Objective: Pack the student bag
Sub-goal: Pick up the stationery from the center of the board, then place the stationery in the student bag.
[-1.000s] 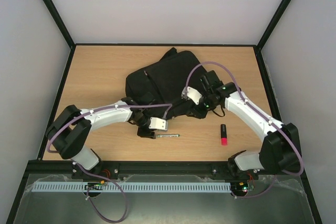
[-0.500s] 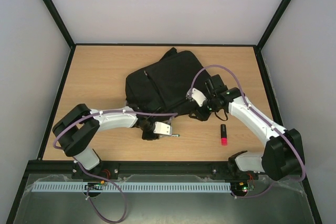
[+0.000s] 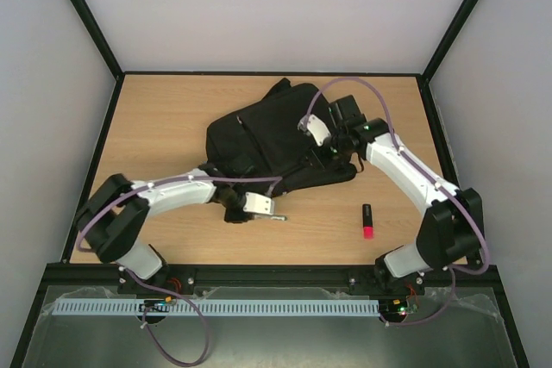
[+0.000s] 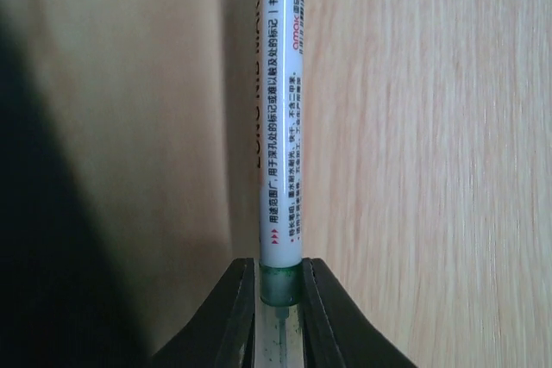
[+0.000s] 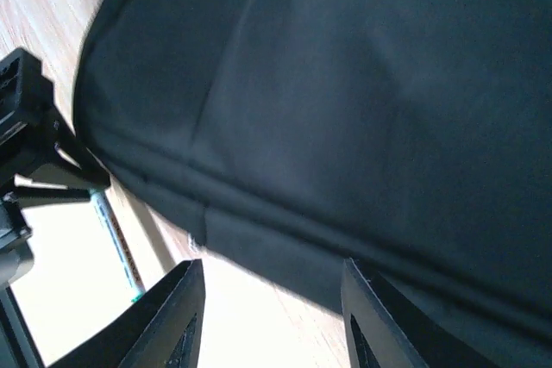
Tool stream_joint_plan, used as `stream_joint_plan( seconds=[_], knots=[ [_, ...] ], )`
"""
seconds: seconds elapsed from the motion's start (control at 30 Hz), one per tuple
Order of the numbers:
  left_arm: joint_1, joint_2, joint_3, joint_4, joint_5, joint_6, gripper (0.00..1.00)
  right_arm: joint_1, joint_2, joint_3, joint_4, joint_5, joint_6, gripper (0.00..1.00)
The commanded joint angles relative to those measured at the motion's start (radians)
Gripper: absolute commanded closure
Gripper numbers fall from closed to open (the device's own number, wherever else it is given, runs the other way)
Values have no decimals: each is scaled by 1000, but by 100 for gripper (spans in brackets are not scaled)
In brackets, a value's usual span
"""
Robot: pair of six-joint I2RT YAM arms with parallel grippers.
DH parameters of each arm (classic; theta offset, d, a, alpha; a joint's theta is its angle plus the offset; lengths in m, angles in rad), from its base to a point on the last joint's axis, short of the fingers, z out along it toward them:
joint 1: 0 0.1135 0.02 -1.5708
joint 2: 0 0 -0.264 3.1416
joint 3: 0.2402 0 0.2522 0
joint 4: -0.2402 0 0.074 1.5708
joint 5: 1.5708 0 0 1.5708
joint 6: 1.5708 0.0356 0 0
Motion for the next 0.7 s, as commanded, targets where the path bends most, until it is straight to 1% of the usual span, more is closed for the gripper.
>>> stream_joint_plan(
  seconds=[0.0,0.1,0.17,0.3,0.37,0.43,0.57,0.67],
  knots=[
    [102,-153,59,-190,56,125,93,0,111,146,-4,-78,121,55],
    [187,-230,106,-303,69,180,93,24,205,237,-29,-77,116,55],
    [246,-271,123,-360,63,204,93,56,268,297,-54,-45,93,56],
    [350,-326,121,-405,21,207,93,118,387,418,-106,34,73,56],
    [384,-326,125,-408,0,173,93,141,430,474,-101,84,78,55],
    [421,-303,144,-408,-5,112,93,165,470,527,-88,149,85,51],
    [499,-247,180,-413,44,-10,93,198,547,623,-107,247,95,48],
    [546,-213,196,-396,86,-72,92,212,580,637,-93,324,115,48]
  ],
)
